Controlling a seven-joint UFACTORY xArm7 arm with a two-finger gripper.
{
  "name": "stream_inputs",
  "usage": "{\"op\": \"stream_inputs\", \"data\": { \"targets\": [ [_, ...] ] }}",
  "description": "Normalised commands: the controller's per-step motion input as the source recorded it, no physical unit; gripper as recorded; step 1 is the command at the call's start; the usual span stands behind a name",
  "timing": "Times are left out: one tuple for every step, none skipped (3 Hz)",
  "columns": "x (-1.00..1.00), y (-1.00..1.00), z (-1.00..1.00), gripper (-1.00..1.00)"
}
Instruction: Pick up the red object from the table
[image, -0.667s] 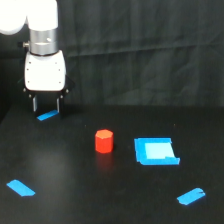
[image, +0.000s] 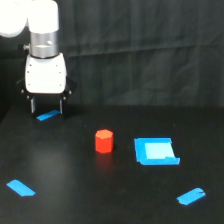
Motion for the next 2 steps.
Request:
{"op": "stream_inputs", "data": {
  "targets": [
    [0.61, -0.41, -0.56, 0.99],
    [0.89, -0.74, -0.63, 1.0]
  ]
}}
